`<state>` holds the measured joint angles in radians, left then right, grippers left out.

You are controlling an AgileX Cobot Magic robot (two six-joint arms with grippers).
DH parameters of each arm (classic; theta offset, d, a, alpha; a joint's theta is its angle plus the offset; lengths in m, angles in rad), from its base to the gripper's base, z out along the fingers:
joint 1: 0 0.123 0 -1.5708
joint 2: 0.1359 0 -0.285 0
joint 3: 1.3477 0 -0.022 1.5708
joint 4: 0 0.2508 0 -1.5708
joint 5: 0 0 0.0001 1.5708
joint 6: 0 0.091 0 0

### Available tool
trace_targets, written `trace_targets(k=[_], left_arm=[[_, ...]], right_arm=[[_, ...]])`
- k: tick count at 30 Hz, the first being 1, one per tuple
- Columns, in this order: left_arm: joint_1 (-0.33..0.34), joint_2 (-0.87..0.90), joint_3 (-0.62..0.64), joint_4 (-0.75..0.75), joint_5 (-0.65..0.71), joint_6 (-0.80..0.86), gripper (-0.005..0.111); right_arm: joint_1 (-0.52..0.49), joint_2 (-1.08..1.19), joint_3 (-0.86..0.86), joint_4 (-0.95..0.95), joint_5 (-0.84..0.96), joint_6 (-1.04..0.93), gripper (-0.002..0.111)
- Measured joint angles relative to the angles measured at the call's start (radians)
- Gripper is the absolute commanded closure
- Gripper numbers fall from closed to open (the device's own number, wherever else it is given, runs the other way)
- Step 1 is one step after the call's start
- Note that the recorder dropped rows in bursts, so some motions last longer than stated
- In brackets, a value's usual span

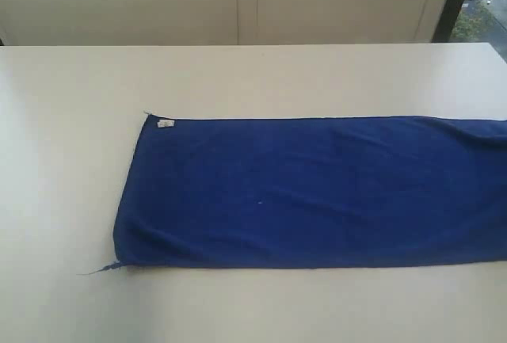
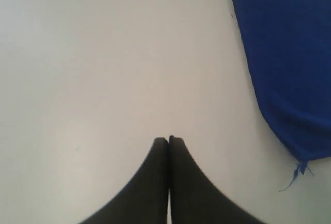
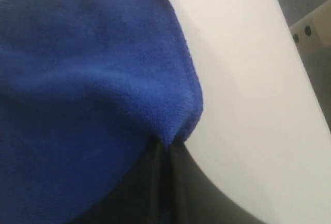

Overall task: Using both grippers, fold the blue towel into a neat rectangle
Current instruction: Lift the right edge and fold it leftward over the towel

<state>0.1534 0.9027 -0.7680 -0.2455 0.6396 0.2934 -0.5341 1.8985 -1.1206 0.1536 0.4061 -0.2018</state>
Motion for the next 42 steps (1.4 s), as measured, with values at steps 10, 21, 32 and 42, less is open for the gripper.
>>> trace_targets(k=[10, 21, 32, 42], left_arm=[[0.0, 0.0, 0.0, 0.002, 0.0, 0.0, 0.107], [0.0, 0.0, 0.0, 0.002, 0.0, 0.0, 0.107], [0.0, 0.0, 0.0, 0.002, 0.0, 0.0, 0.107], [0.0, 0.0, 0.0, 0.002, 0.0, 0.0, 0.107]], right_arm=[[0.171, -0.184, -0.002, 0.049, 0.012, 0.0, 0.108], [0.447, -0.371, -0.079, 0.051, 0.145, 0.002, 0.108], [0.756, -0.39, -0.192, 0.051, 0.203, 0.002, 0.108], [1.003, -0.184, -0.313, 0.053, 0.137, 0.034, 0.108]])
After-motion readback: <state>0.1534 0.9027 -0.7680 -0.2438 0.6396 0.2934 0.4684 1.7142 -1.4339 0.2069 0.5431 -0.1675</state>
